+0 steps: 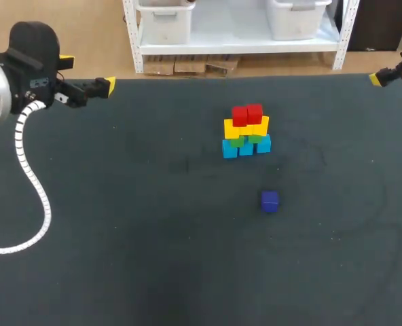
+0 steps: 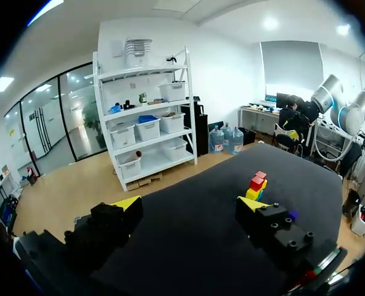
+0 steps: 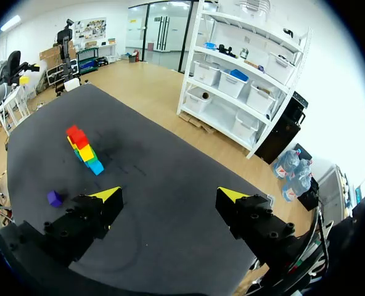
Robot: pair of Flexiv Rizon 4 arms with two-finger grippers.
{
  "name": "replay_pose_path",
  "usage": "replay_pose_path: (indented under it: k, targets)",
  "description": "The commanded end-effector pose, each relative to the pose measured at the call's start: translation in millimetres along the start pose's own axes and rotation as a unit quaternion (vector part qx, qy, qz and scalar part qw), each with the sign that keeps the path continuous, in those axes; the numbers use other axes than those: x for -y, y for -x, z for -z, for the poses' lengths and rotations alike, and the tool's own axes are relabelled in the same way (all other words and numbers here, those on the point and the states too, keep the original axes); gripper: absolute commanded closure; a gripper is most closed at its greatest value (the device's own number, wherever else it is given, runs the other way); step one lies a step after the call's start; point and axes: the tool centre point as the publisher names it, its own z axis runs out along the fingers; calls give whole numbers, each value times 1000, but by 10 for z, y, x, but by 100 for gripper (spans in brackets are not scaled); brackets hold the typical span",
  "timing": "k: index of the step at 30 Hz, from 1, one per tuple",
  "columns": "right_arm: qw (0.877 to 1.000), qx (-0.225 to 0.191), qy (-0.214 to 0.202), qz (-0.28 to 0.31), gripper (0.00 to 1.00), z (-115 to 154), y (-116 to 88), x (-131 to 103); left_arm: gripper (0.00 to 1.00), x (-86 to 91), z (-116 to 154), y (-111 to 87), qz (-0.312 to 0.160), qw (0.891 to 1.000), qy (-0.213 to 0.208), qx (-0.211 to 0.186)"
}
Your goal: Place the blue cubes, place green cubes on the blue cubes, place the yellow cubes on the green cubes, then place the red cubes on the yellow cubes, and place purple cube on the red cubes.
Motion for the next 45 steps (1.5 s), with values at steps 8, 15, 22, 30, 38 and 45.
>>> replay_pose_path:
  k: [8, 15, 22, 30, 38, 45]
  targets:
    - [1000, 0, -3, -1, 0, 6, -4, -16, 0, -45, 25, -8, 0, 1000, -20, 2]
    - [999, -32, 5, 15, 0, -114, -75, -74, 0, -45, 25, -8, 0, 1000, -20, 2]
    - [990, -71, 47, 113, 0, -116, -164, -511, 0, -45, 25, -8, 0, 1000, -20, 2]
    - [972, -102, 102, 186, 0, -208, -352, -1291, 0, -45, 25, -8, 0, 1000, -20, 2]
    - [953, -127, 95, 258, 0, -351, -551, -2045, 0, -45, 25, -8, 0, 1000, -20, 2]
    - [910, -168, 11, 378, 0, -507, -798, -2529, 0, -45, 25, -8, 0, 1000, -20, 2]
